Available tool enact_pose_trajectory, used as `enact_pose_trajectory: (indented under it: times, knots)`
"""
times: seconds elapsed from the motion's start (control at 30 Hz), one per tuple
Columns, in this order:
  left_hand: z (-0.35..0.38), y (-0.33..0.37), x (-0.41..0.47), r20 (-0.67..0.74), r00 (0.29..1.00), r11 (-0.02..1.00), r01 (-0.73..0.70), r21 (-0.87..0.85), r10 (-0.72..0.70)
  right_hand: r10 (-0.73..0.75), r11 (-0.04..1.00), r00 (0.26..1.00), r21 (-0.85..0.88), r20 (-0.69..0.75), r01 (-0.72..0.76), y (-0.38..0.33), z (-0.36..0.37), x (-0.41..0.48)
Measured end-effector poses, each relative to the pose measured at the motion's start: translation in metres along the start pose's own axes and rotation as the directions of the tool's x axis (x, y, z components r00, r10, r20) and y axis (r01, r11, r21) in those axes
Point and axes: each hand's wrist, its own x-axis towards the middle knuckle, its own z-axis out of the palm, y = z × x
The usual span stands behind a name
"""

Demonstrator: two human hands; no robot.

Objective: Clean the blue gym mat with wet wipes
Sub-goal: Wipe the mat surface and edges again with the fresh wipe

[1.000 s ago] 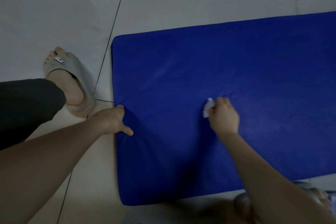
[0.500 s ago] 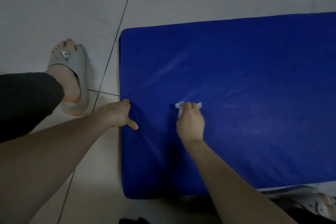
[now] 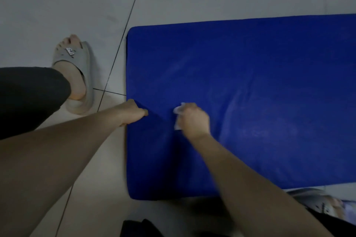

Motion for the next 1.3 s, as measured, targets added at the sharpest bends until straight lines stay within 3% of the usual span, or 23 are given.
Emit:
enact_pose_trajectory:
  times: [0.07, 0.13, 0.23, 0.37, 0.43, 0.53, 0.63, 0.8, 0.87, 0.97, 1.1, 1.2, 1.3]
  knots:
    - [-0.001, 0.002, 0.001, 0.013, 1.0, 1.0, 0.021, -0.008, -0.021, 0.242, 0.969, 0.968, 0.065, -0.072, -0.237, 0.066, -0.018, -0.008]
    - [-0.002, 0.002, 0.006, 0.039, 0.999, 1.0, 0.028, 0.0, -0.028, 0.44, 0.897, 0.883, 0.118, -0.163, -0.426, 0.125, -0.03, -0.024]
    - [-0.003, 0.001, 0.008, 0.038, 0.999, 0.998, -0.024, 0.061, 0.022, 0.507, 0.862, 0.828, 0.131, -0.239, -0.49, 0.147, -0.023, -0.038]
    - [-0.005, 0.0, 0.008, -0.004, 0.998, 0.981, -0.054, 0.187, 0.056, 0.377, 0.926, 0.887, 0.12, -0.267, -0.358, 0.074, 0.002, -0.028]
    - [-0.005, 0.0, 0.01, 0.008, 1.0, 0.968, -0.027, 0.25, 0.026, 0.221, 0.975, 0.956, 0.025, -0.194, -0.22, 0.021, 0.012, -0.023]
    - [-0.013, 0.0, 0.013, 0.046, 0.997, 0.971, 0.046, 0.234, -0.059, 0.021, 1.0, 0.999, 0.0, -0.039, -0.021, -0.056, 0.028, -0.023]
    - [-0.022, 0.0, 0.017, 0.072, 0.991, 0.974, 0.097, 0.205, -0.114, -0.205, 0.976, 0.976, -0.063, 0.074, 0.209, -0.116, 0.052, -0.039]
    - [-0.016, 0.005, 0.018, 0.05, 0.997, 0.943, 0.038, 0.329, -0.058, -0.295, 0.949, 0.951, -0.086, 0.089, 0.303, -0.118, 0.048, -0.035]
    - [-0.015, 0.009, 0.014, 0.038, 0.999, 0.92, 0.02, 0.392, -0.038, -0.213, 0.976, 0.975, -0.034, 0.062, 0.215, -0.079, 0.035, -0.025]
    - [-0.015, 0.014, 0.01, 0.054, 0.998, 0.903, 0.004, 0.429, -0.03, 0.092, 0.995, 0.996, -0.025, -0.015, -0.093, 0.01, 0.003, -0.022]
    - [-0.012, 0.017, 0.005, 0.046, 0.999, 0.882, -0.009, 0.472, -0.015, 0.465, 0.885, 0.881, 0.021, -0.087, -0.465, 0.117, -0.029, -0.056]
    - [-0.012, 0.019, 0.001, 0.041, 0.999, 0.873, -0.013, 0.488, -0.008, 0.534, 0.844, 0.83, 0.045, -0.161, -0.534, 0.134, -0.025, -0.075]
    - [-0.011, 0.018, 0.002, 0.032, 0.999, 0.875, -0.02, 0.484, 0.005, 0.477, 0.879, 0.851, 0.093, -0.221, -0.468, 0.091, -0.005, -0.062]
